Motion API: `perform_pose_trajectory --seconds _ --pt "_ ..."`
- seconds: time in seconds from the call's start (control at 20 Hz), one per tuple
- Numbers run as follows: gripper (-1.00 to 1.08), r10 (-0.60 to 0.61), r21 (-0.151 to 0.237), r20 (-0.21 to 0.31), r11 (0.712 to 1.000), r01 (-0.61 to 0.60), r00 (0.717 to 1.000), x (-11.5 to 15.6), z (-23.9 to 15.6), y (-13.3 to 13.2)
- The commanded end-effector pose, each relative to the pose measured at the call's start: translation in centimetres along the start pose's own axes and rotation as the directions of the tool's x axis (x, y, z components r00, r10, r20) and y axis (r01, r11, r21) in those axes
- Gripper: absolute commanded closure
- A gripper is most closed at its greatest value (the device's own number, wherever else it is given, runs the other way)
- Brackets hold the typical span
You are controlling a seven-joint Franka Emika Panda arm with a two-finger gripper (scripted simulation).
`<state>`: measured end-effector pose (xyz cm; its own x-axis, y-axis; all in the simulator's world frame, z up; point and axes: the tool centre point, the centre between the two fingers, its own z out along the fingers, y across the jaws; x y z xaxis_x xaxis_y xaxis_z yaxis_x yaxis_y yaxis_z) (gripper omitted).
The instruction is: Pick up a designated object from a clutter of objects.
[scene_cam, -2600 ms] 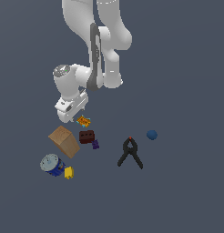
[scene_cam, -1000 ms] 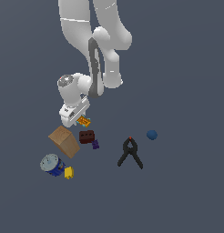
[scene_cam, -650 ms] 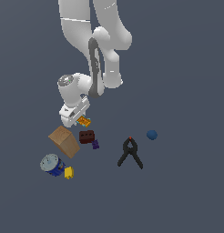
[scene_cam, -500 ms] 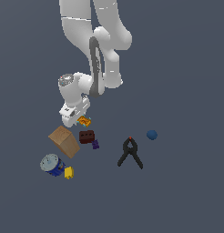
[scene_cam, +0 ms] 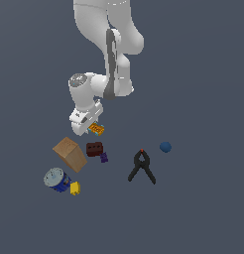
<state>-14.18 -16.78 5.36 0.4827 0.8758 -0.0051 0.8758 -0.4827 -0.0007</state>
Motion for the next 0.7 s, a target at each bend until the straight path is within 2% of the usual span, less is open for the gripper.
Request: perform_pose_trajectory --seconds 0.0,0.65 --pt "1.08 0.0 0.0 0.001 1.0 0.0 1.0 1.0 -1.1 -0.5" --pt "1.08 -0.002 0.002 0.001 1.0 0.002 1.0 6.5 -7.1 -2.9"
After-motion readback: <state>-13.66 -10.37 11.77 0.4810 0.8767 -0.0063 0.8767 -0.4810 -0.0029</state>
